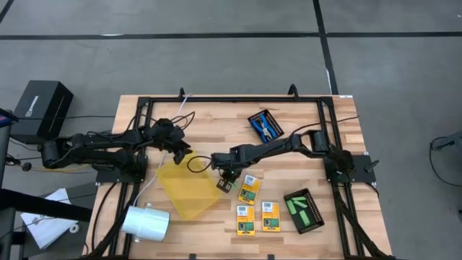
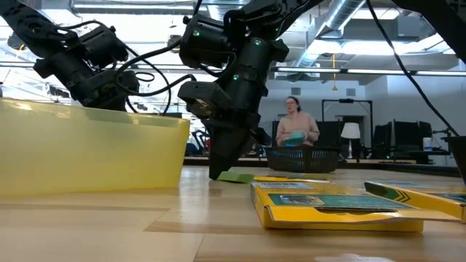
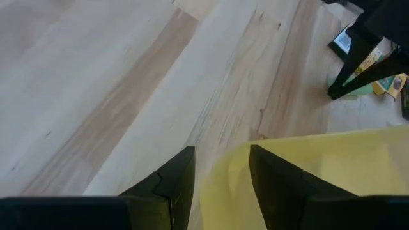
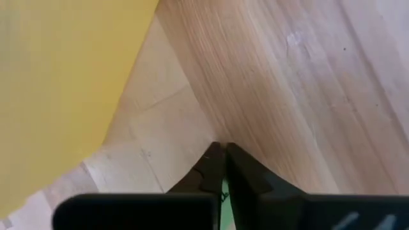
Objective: Pick & Place School Supplies
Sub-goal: Put the green eraser into the bottom black bin
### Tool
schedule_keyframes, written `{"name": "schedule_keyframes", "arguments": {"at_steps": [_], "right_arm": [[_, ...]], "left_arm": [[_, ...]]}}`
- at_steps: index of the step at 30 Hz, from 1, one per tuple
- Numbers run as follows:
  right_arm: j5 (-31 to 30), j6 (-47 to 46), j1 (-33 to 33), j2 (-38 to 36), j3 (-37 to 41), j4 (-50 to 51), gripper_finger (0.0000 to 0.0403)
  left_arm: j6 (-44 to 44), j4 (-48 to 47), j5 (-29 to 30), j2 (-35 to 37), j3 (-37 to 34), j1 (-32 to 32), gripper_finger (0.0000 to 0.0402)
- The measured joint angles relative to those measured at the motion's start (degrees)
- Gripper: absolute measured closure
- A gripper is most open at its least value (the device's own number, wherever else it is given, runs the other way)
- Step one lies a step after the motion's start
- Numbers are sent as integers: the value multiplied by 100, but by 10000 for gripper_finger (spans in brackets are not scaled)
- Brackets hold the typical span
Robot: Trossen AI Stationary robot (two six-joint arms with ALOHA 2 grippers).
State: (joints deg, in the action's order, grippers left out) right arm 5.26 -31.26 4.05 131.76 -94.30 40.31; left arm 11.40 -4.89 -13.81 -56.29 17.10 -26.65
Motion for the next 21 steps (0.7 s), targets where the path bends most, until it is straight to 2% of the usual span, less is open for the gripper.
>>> {"name": "schedule_keyframes", "arguments": {"at_steps": [7, 11, 15, 21], "right_arm": [[-410, 309, -113, 0, 0, -4, 403], [-414, 549, -358, -45, 0, 74, 402], [-1051, 734, -569, -373, 114, 654, 402], [-1319, 900, -818, -621, 144, 1050, 402]], "left_arm": [[23, 281, 0, 0, 0, 0, 259], [263, 467, -13, 27, 29, 0, 259], [305, 517, -229, 202, 229, 0, 259], [297, 548, -258, 517, 674, 0, 259]]}}
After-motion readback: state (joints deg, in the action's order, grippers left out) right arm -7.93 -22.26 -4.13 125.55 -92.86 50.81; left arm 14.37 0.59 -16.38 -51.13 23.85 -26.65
